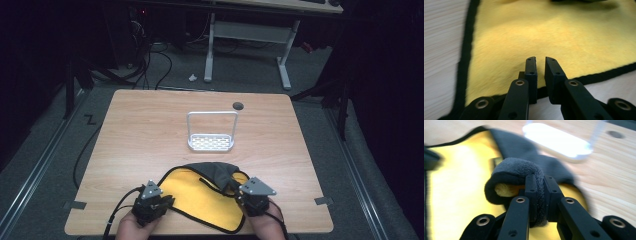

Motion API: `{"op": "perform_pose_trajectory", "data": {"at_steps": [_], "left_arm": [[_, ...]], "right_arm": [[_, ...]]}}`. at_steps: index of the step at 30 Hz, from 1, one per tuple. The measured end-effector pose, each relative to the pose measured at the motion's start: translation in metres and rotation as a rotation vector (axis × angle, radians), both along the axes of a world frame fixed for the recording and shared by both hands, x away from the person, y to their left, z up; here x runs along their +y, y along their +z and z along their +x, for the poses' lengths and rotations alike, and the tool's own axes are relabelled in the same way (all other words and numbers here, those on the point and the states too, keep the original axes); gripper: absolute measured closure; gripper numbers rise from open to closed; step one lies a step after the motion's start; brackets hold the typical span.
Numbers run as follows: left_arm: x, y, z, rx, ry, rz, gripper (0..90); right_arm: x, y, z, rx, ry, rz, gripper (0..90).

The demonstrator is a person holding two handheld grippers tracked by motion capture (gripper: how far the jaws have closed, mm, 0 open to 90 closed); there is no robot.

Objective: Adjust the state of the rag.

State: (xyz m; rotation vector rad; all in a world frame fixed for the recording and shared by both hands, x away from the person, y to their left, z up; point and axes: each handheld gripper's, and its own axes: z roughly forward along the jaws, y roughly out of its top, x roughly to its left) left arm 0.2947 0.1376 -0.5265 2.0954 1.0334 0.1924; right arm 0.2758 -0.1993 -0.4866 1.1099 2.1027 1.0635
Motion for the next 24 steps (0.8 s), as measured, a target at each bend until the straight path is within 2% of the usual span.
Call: {"op": "perform_pose_trajectory", "data": {"at_steps": [2, 4, 5, 6, 8, 11, 12, 14, 15, 16, 18, 19, 20, 22, 23, 24], "left_arm": [[0.012, 0.0, 0.005, 0.003, 0.038, 0.004, 80.8], [0.018, 0.0, 0.01, -0.013, 0.063, 0.016, 81.0], [0.018, 0.0, 0.01, -0.013, 0.063, 0.016, 81.1], [0.02, 0.0, 0.013, -0.014, 0.083, 0.016, 81.0], [0.021, 0.002, 0.017, -0.021, 0.126, 0.02, 79.6], [0.01, 0.007, 0.009, -0.055, 0.096, 0.027, 78.0], [0.01, 0.007, 0.009, -0.055, 0.096, 0.027, 77.6], [0.0, 0.012, 0.002, -0.063, 0.069, 0.01, 76.8], [-0.015, 0.016, -0.004, -0.058, 0.027, -0.027, 74.9], [-0.023, 0.018, -0.008, -0.05, -0.003, -0.04, 74.3], [-0.044, 0.019, -0.016, -0.038, -0.072, -0.051, 74.5], [-0.044, 0.019, -0.016, -0.038, -0.072, -0.051, 76.0], [-0.064, 0.016, -0.022, -0.042, -0.132, -0.036, 78.8], [-0.078, 0.012, -0.025, -0.042, -0.171, -0.016, 87.9], [-0.086, 0.008, -0.026, -0.048, -0.185, 0.028, 90.0], [-0.089, 0.005, -0.025, -0.044, -0.192, 0.05, 90.0]], "right_arm": [[-0.013, 0.001, 0.004, -0.004, -0.041, 0.009, 83.8], [-0.025, 0.002, 0.007, -0.005, -0.075, 0.026, 83.8], [-0.025, 0.002, 0.007, -0.005, -0.075, 0.026, 83.8], [-0.036, 0.002, 0.01, -0.004, -0.106, 0.036, 83.7], [-0.041, 0.003, 0.012, 0.0, -0.125, 0.051, 83.6], [-0.041, 0.004, 0.012, -0.007, -0.124, 0.054, 83.6], [-0.039, 0.004, 0.012, -0.009, -0.118, 0.05, 83.6], [-0.037, 0.004, 0.013, -0.01, -0.114, 0.048, 83.6], [-0.033, 0.004, 0.014, -0.008, -0.103, 0.043, 83.6], [-0.032, 0.003, 0.014, -0.007, -0.1, 0.043, 83.6], [-0.029, 0.003, 0.015, -0.006, -0.092, 0.039, 83.7], [-0.028, 0.002, 0.015, -0.005, -0.089, 0.038, 83.7], [-0.027, 0.002, 0.015, -0.003, -0.087, 0.039, 83.7], [-0.026, 0.001, 0.015, -0.002, -0.083, 0.036, 83.8], [-0.026, 0.001, 0.015, -0.001, -0.084, 0.036, 83.8], [-0.026, 0.0, 0.015, -0.001, -0.082, 0.036, 83.7]]}}
